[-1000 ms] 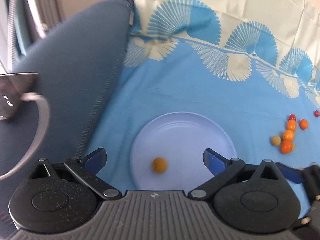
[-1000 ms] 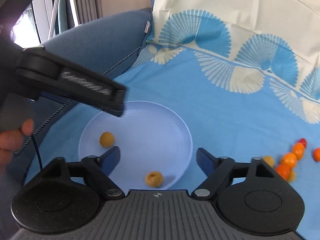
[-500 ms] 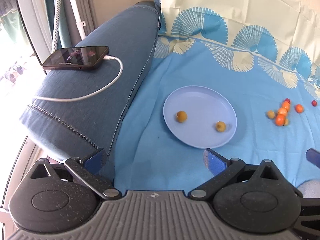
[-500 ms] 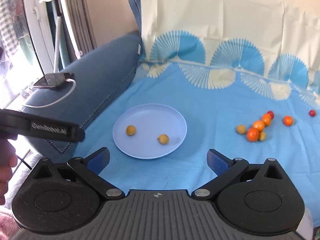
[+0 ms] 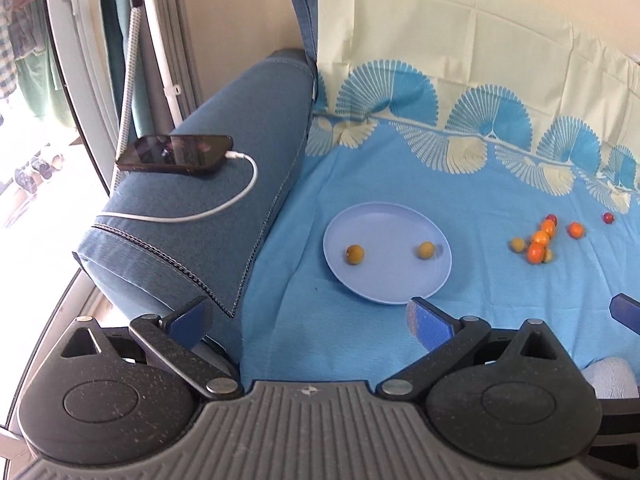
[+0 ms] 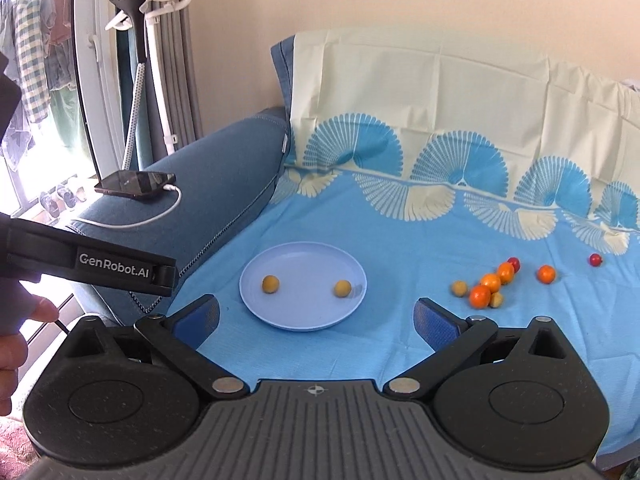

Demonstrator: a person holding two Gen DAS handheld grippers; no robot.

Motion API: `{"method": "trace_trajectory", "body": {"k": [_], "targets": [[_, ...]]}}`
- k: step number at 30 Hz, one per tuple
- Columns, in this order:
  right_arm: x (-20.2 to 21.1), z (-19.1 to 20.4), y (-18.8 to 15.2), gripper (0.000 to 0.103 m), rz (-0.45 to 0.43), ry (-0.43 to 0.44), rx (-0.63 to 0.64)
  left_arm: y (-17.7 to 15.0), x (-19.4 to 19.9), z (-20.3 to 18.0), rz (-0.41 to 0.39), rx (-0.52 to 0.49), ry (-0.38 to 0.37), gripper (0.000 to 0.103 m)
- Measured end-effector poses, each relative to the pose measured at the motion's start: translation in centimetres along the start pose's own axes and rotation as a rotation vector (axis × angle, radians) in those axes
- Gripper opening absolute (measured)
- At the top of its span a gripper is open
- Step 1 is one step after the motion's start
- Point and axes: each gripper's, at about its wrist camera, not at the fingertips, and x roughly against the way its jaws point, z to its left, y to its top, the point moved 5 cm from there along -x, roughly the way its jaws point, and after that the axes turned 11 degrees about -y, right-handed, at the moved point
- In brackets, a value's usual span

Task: Organize fruits
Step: 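Move both tools back toward the fruit cluster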

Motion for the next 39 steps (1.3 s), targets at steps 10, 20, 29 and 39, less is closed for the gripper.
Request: {"method": "trace_trajectory", "body": {"k": [10,20,29,39], "targets": [[0.7,0.1,0.0,0.102,-0.018,0.007,0.008,0.0,0.8,0.2,-0.008,-0.005,0.002,0.103],[0.4,0.1,-0.2,0.102,-0.008,0.007,0.008,0.1,0.4,0.4,-0.006,-0.013,0.002,0.103],[-0.1,0.4,-0.4,0.102,0.014,0.008,0.007,-0.1,-0.3,0.3,0.014,-0.013,0.005,0.103],[-1.2,0.3,-0.6,0.102,0.048,0.013,0.002,-0.1,-1.8,0.4,0.053,-0.017,0.006,0.103]]}}
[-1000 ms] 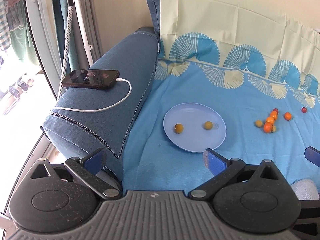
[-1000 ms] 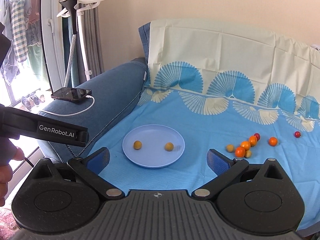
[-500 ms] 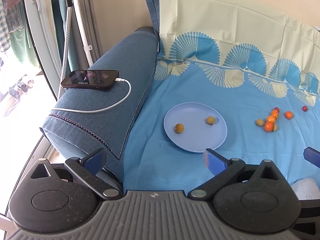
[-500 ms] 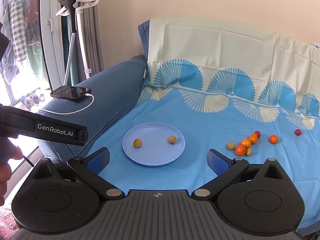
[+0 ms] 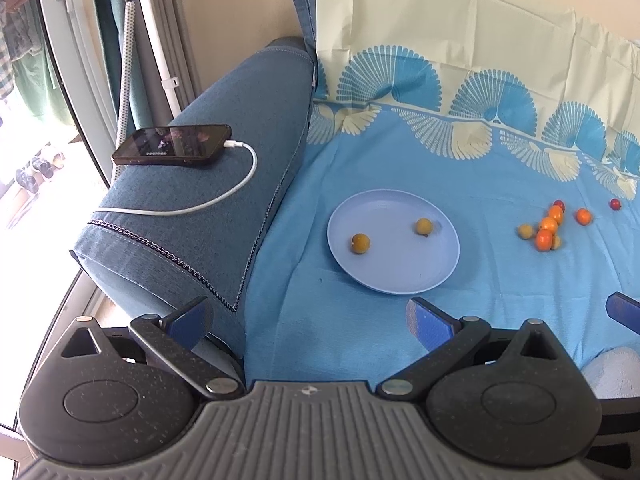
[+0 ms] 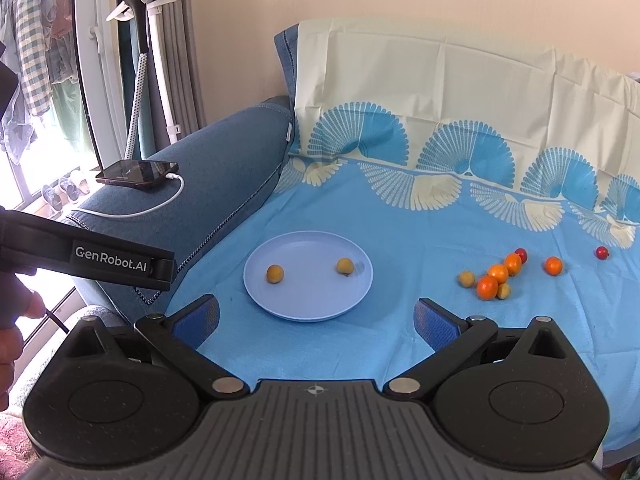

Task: Organize fruits
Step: 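Move both tools back toward the fruit cluster, then grasp a tangerine with the left tool while the right tool grasps a red tomato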

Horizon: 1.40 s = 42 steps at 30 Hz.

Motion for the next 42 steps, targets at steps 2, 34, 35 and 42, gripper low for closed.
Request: {"method": "trace_trajectory", "body": {"k": [2,34,35,42], "targets": [[-0.3,0.1,0.0,0.102,0.01,0.001,-0.003,0.0,-0.4,0.0,0.014,0.0,-0.004,0.103],[-13.7,-33.2,-1.2,0.102,0.072,-0.505,-0.425,7.1,-20.7,-23.9,0.208,-0.125,-0.304,0.103],[-15.1,-35.2,-1.2,0.102,0.067,-0.516,-0.436,7.1,-22.1,-24.8,0.225,-0.117,-0.309,0.103],[-28.3,-48.2,0.0,0.102,0.077,-0.587,-0.53,7.0,-30.7,-28.9,0.321,-0.049,-0.28,0.103]]}}
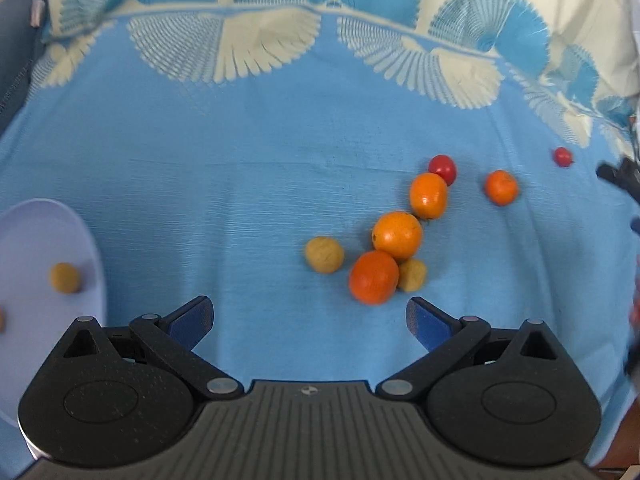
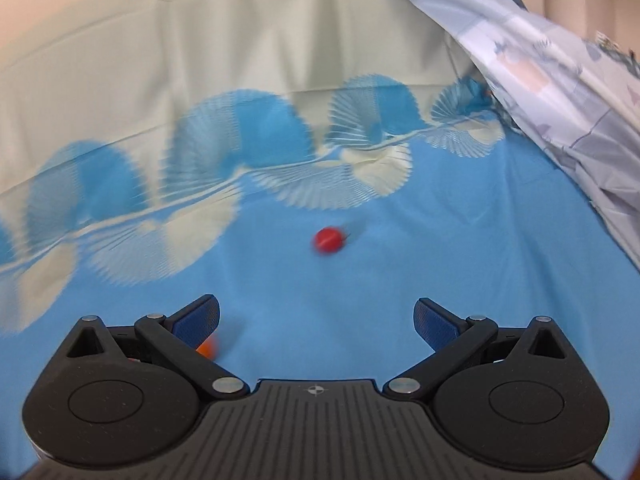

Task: Organize fruits
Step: 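Grasp a tangerine with the left tool while the right tool grasps a red tomato, then carry the tangerine and red tomato over the plate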

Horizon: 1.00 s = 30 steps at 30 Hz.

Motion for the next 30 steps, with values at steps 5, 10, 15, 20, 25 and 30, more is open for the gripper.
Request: {"method": "trace_trajectory", "body": {"k": [5,10,15,20,25,30], "targets": [[-9.6,2.5,1.6,0.102,0.034,-0.004,0.061,0.8,-2.5,-0.1,0.013,-0.015,-0.004,0.103],[-14.7,3.6,1.0,0.102,0.092,-0.04,0.076,1.0,-4.2,-0.1,0.017,-0.024,-0.007,0.103],[-14.7,3.9,0.7,0.102,0.037,-0.035,0.099,1.5,-5.0,-0.1,0.019,0.022,-0.049,0.095],[-13.5,3.8,0.6,0.072,0.002,-0.029,0.119,2.1,-4.4,-1.6,0.001,0.021,-0.136,0.046],[-11.4,3.8,0.4,0.03,0.052,-0.005,0.149,1.1,-2.8,-2.0,0.005,-0.029,-0.122,0.038],[-4.8,3.4,-0.7,0.03,0.022,0.074,0.151,-0.5,1.0,-0.5,-0.012,-0.059,-0.093,0.038]]}}
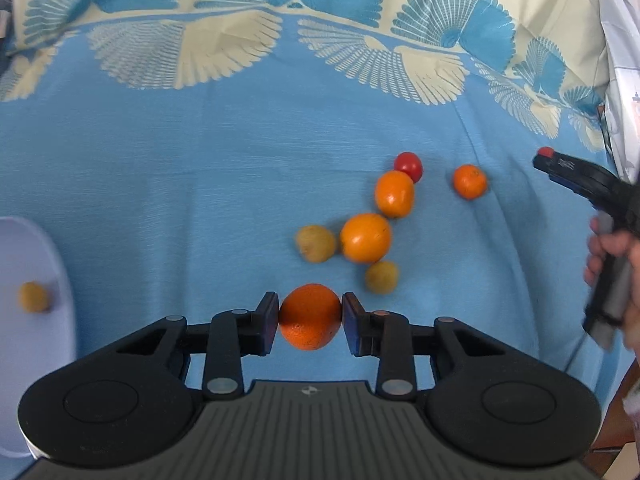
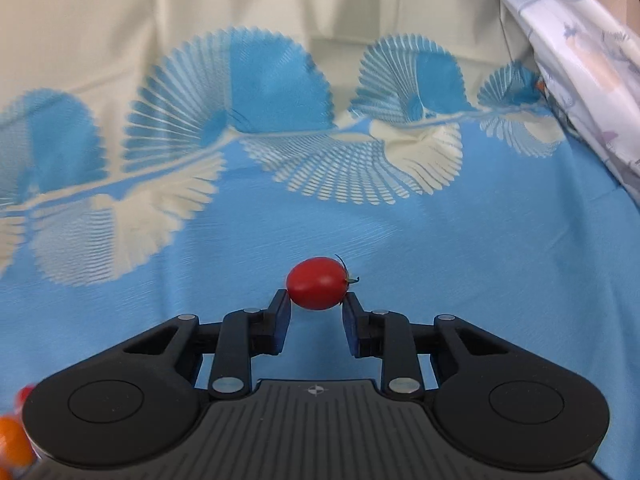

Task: Organize fruits
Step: 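Carry the tangerine and red tomato over the plate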

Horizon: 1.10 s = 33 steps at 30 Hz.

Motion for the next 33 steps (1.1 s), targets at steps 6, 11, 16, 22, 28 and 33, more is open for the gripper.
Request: {"method": "trace_trajectory", "body": {"k": [6,11,16,22,28,33], "targets": [[11.7,2.3,-2.8,0.03,-0.047,0.128,0.017,-2.0,7.0,1.4,-0.028,-0.007,0.023,0.038],[22.3,5.8,-5.2,0.03,-0.11,0.242,0.042,-4.3,14.0,3.0,-0.061,0.007,0.051,0.038],[32.0,10.4,-9.3,0.03,-0.121,0.386,0.116,-7.5,20.9,5.3,-0.114,0.039,0.066,0.038],[41.5,15.8,-14.4,0.03,-0.065,0.564,0.238,-12.1,27.0,8.7,-0.148,0.078,0.082,0.038],[47.6,19.2,-17.7,0.03,-0.074,0.636,0.348,-16.3,31.1,12.1,-0.185,0.132,0.083,0.038],[50.2,20.9,-18.9,0.03,-0.103,0.635,0.411,-18.2,33.4,14.6,-0.226,0.176,0.075,0.038]]}}
